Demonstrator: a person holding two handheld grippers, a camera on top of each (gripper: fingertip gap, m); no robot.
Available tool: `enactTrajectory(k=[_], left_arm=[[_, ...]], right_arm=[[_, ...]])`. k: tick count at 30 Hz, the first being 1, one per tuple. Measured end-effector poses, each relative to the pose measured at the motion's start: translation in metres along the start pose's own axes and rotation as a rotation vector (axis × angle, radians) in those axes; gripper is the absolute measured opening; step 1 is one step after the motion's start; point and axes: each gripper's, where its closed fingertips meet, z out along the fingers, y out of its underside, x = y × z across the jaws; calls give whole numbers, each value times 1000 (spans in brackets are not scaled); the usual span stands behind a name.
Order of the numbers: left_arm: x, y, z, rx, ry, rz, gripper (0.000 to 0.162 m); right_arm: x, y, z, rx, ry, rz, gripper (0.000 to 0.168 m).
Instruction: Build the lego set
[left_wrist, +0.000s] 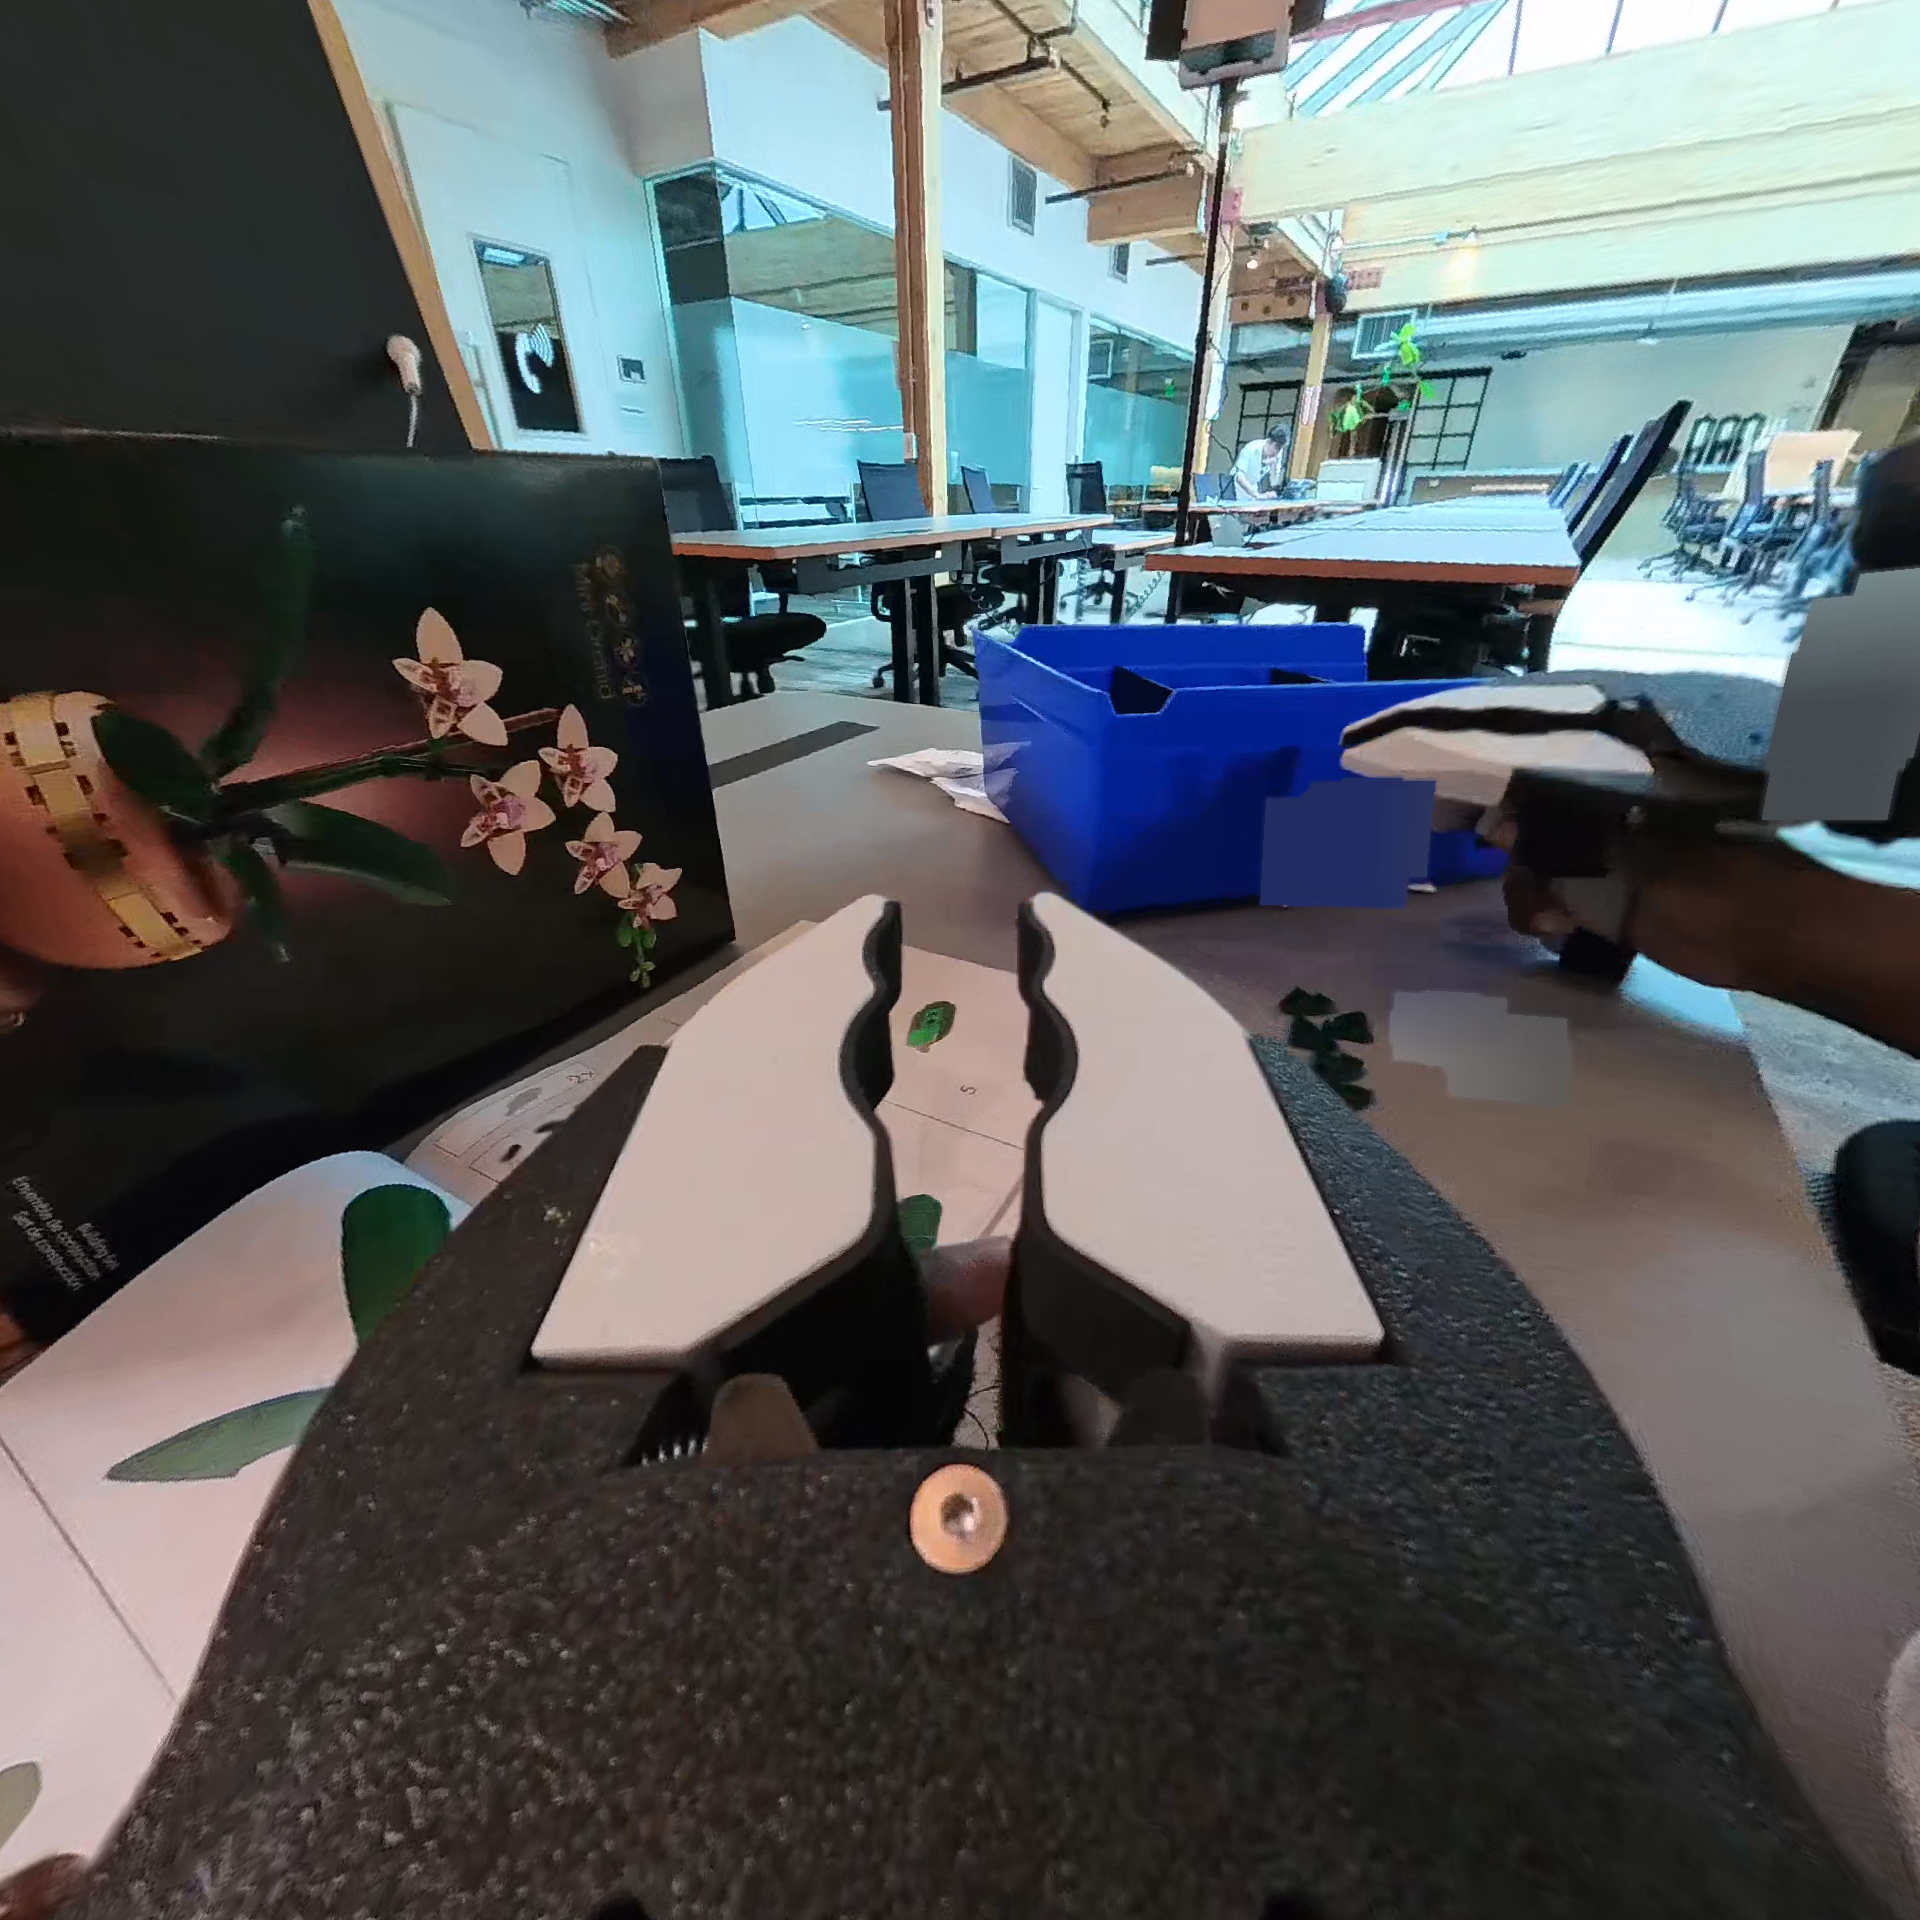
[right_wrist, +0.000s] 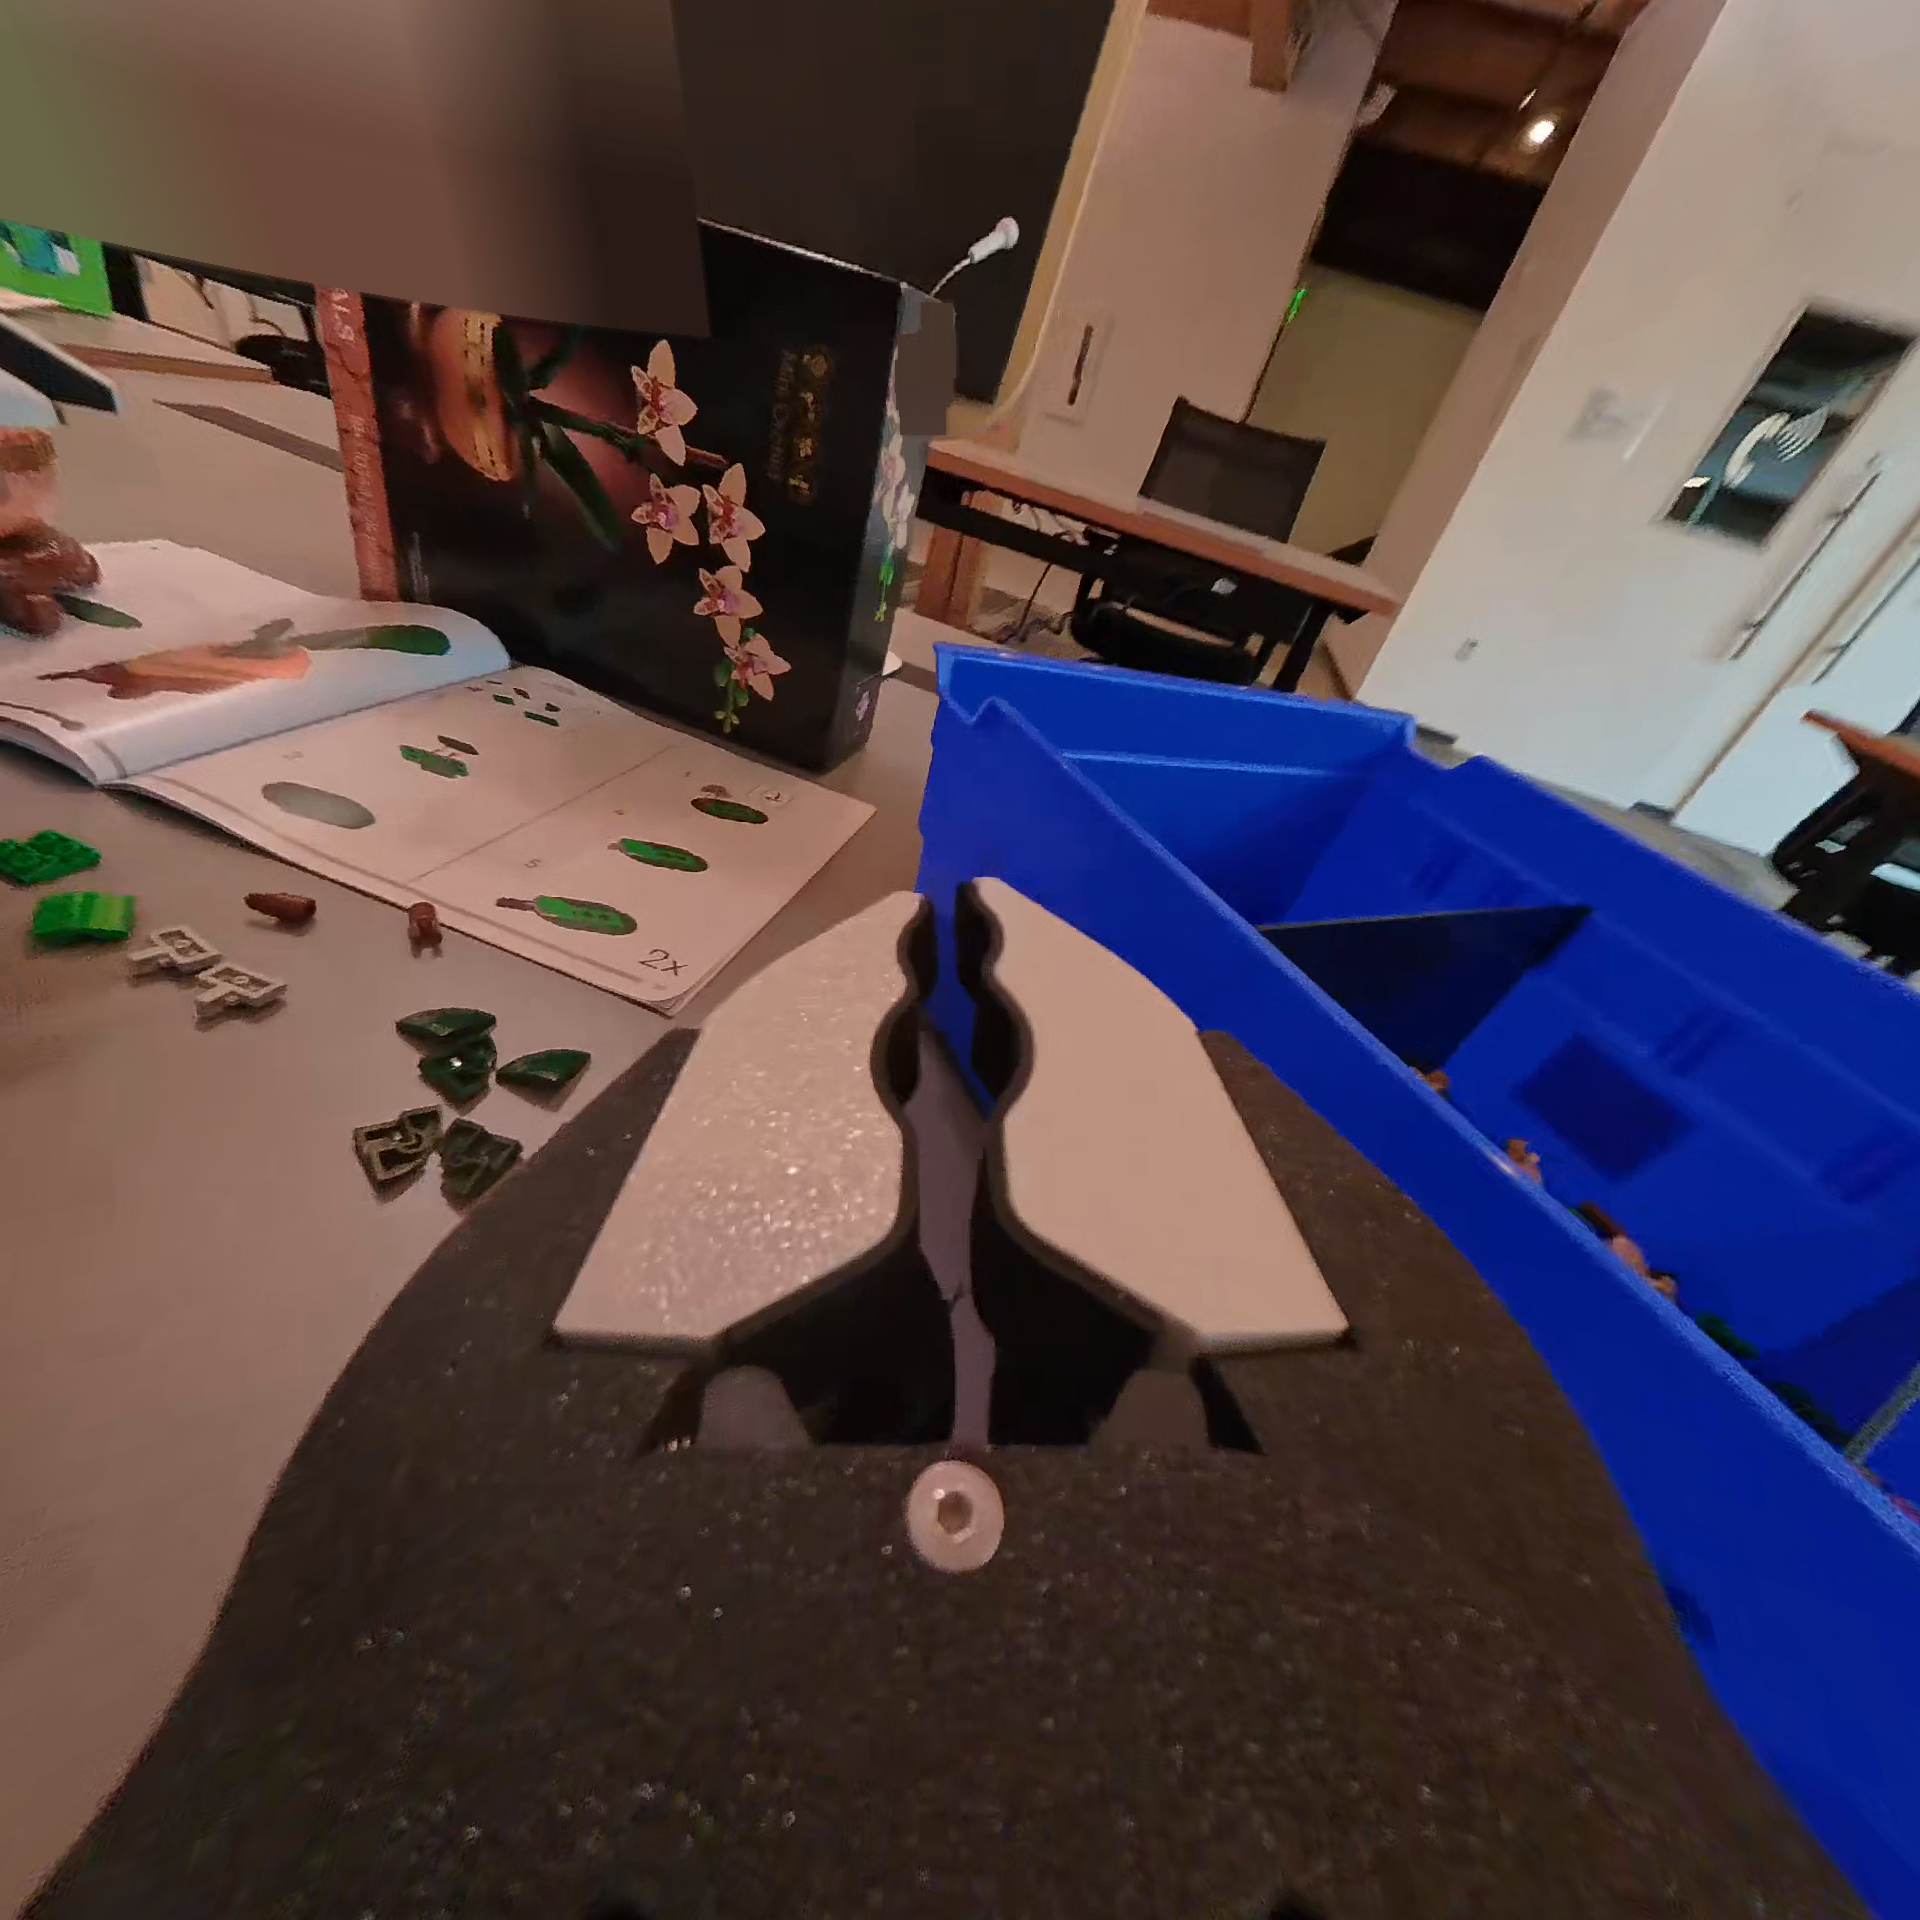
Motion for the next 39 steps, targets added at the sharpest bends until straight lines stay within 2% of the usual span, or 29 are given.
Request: enactTrajectory(k=[3, 5, 9, 13, 17, 21, 26, 28, 31, 35, 37, 38, 39], left_arm=[[-2, 4, 2, 1, -18, 47, 20], [-2, 9, 3, -29, -11, 47, 5], [-1, 8, 2, -11, 37, -81, 0], [-11, 5, 0, 21, 11, -173, 0], [-15, 8, -1, 14, -16, -173, 6], [-10, 3, 0, 39, -15, -128, 19], [0, 9, 2, -20, 21, -92, 24], [11, 14, 2, -82, 103, -107, 0], [10, 19, 3, -116, 97, -118, 0], [10, 6, 0, -22, 99, -117, 0], [13, 4, 2, -2, 120, -148, 43], [15, 4, 3, -3, 122, -143, 54], [18, 5, 3, -14, 142, -111, 33]], right_arm=[[-10, 2, 2, -17, -89, 5, 0], [-15, -3, 3, 35, -119, -13, 0], [-11, -11, -1, 104, -152, 56, 0], [-8, -10, 0, 102, -162, 99, 0], [5, -11, -2, 115, -104, 155, 2], [12, -16, -8, 174, -99, 196, 2], [3, -13, -4, 136, -133, 153, 8], [-3, -11, -1, 113, -136, 110, 8], [-5, -10, 0, 101, -112, 59, 6], [-8, -12, -2, 114, -95, 6, 15], [-11, -13, -3, 123, -98, -15, 28], [-10, -13, -3, 131, -94, -20, 31], [-10, -15, -5, 143, -90, -22, 29]])
